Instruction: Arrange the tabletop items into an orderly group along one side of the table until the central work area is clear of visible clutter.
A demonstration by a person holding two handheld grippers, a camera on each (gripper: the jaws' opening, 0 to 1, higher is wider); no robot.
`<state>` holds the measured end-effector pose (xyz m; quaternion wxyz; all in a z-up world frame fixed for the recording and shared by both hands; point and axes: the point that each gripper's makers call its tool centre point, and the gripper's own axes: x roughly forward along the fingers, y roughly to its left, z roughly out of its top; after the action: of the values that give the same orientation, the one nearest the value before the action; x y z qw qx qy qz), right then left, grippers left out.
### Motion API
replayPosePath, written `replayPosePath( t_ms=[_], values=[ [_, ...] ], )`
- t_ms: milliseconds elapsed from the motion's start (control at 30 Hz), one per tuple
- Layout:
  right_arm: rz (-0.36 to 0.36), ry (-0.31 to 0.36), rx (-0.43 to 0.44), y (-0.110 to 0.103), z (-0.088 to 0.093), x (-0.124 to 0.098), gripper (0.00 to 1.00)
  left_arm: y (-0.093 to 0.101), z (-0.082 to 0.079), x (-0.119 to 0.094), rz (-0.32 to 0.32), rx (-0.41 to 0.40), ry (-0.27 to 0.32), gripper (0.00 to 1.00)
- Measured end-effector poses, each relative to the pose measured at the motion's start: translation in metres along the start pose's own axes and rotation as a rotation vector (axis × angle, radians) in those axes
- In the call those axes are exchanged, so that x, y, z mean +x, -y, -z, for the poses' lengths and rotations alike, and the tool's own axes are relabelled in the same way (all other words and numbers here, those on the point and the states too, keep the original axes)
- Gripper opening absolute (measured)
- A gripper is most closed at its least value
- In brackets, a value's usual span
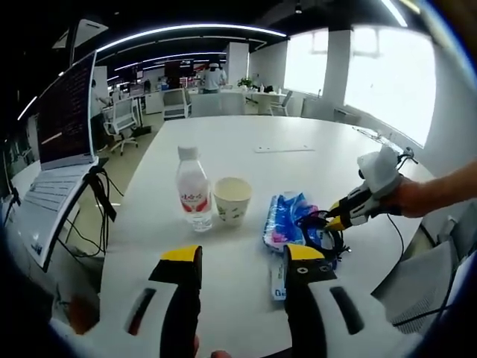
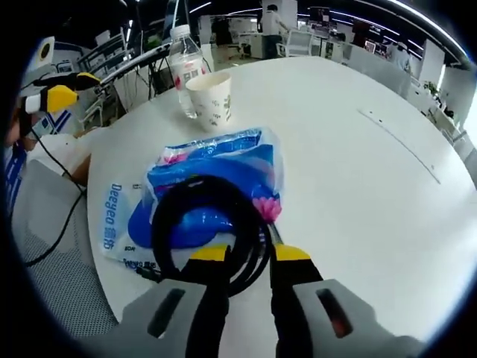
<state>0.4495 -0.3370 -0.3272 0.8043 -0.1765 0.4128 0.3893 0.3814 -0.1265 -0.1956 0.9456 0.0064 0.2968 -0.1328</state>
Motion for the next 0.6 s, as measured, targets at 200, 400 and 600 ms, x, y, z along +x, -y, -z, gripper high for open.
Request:
replayPosePath(
  t_ms=[200,400,600],
  values=[
    [0.034,0.019,-0.015,0.003,-0.005,-0.004,0.07,-0.003,0.0,0.0,0.001,0.0,-0.002,0.43],
    [0.081,0.103,0.012,0.006,-0.02,-0.019,0.0,-0.005,-0.001,0.0,-0.002,-0.003,-0.001,0.43],
    [0.068,0.103,-0.037,0.0,-0.024,-0.027,0.0,0.0,-0.001,0.002,0.006,0.003,-0.003,0.43]
  ],
)
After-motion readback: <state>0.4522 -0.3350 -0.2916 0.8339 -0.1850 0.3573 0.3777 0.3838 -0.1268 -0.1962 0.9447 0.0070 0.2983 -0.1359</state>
